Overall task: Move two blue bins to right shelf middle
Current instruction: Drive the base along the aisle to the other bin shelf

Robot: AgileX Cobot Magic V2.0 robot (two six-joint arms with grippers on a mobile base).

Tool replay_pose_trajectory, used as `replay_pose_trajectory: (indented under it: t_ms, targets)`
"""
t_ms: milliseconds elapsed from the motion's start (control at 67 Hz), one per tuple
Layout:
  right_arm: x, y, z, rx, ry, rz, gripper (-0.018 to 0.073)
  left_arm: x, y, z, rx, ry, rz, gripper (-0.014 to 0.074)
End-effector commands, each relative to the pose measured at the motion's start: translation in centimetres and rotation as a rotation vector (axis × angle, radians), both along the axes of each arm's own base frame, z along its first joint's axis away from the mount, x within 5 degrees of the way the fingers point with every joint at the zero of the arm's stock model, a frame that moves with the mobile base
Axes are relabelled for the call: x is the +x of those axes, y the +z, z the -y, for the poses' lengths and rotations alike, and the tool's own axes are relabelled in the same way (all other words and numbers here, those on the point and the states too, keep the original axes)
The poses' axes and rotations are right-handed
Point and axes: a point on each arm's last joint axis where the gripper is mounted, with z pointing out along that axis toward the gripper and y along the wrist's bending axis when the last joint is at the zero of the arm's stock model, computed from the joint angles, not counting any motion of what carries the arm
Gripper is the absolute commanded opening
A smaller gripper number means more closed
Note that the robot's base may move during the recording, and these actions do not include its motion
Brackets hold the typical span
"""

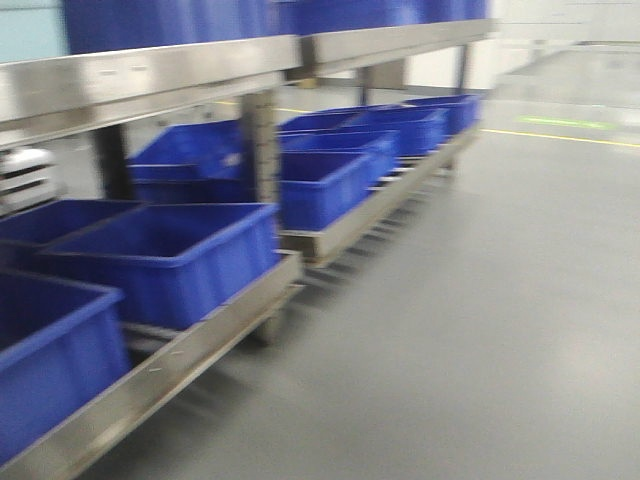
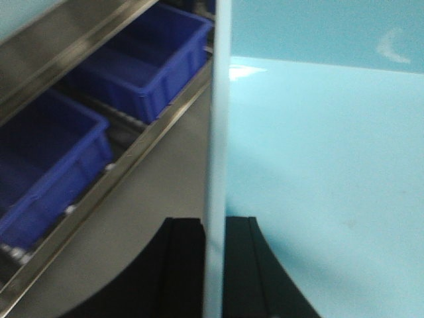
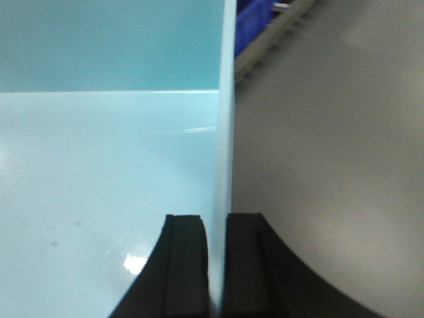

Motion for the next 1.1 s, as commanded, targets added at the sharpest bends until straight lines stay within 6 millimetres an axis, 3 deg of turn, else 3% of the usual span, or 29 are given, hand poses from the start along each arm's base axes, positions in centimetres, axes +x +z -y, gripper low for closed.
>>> replay_pose_trajectory:
  t_ms: [0, 1089]
  targets:
    - [-0.47, 0.86, 0.08, 0.033, 0.019, 0.040, -0.0167, -0.15, 0.84, 0.06, -0.032, -0.018, 0.055, -0.0111]
    - [-0.46, 0.89, 0.06, 0.035, 0.021, 0.044, -0.0167, -0.15, 0.85, 0.04, -0.031, -0.017, 0.056, -0.0111]
